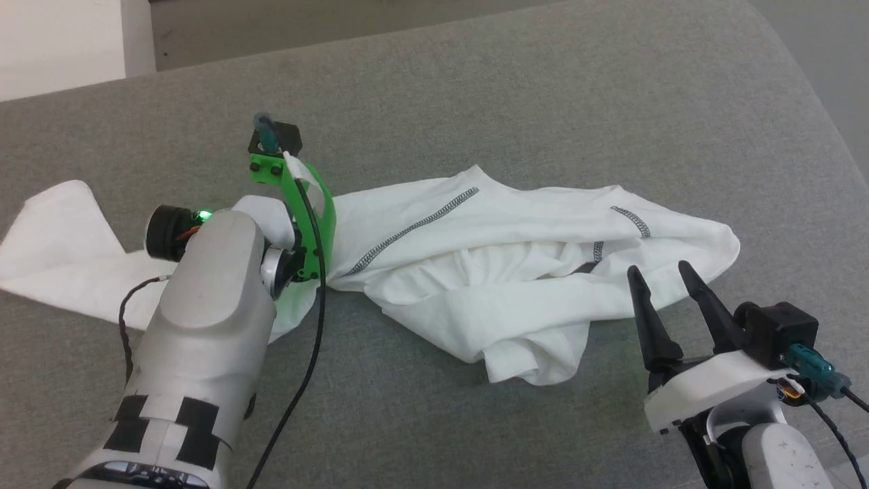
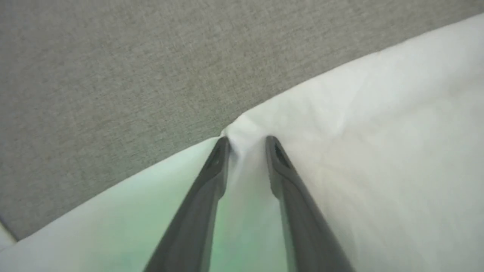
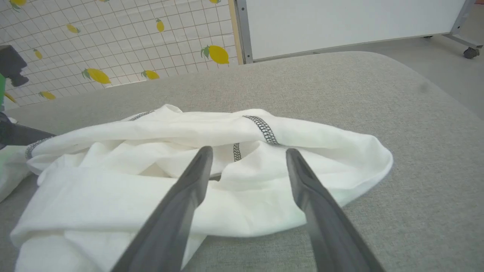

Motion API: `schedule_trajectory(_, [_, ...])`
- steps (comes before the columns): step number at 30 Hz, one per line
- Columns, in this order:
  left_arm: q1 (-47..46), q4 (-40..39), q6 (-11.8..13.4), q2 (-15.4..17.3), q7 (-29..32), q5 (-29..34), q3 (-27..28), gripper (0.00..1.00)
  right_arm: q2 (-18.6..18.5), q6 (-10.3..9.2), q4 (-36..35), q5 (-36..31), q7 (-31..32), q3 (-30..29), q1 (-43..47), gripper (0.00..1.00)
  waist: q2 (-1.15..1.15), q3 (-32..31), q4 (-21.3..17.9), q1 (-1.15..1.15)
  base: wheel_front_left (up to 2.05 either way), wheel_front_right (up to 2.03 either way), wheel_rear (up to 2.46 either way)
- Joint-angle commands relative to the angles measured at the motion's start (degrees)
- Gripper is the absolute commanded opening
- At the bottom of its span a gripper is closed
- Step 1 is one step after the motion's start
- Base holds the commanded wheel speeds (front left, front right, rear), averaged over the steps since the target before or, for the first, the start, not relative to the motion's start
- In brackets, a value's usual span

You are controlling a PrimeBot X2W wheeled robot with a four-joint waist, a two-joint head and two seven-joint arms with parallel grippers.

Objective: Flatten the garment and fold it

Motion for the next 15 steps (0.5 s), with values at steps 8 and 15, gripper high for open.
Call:
schedule_trajectory(8, [9.21, -6.61, 4.94, 0.96, -20.22, -2.51, 4.22, 0.00, 0.06, -0.08, 0.71, 0.05, -0.40, -1.13, -1.02, 1.00, 0.00, -2.76, 2.91, 0.00, 0.00, 0.00, 0.00])
schedule_trajectory(15, [23.09, -18.73, 11.31, 3.75, -34.61, -5.92, 12.57, 0.00, 0.06, -0.08, -0.84, -1.02, 1.45, -2.68, 0.76, 1.00, 0.00, -7.41, 6.52, 0.00, 0.00, 0.00, 0.00])
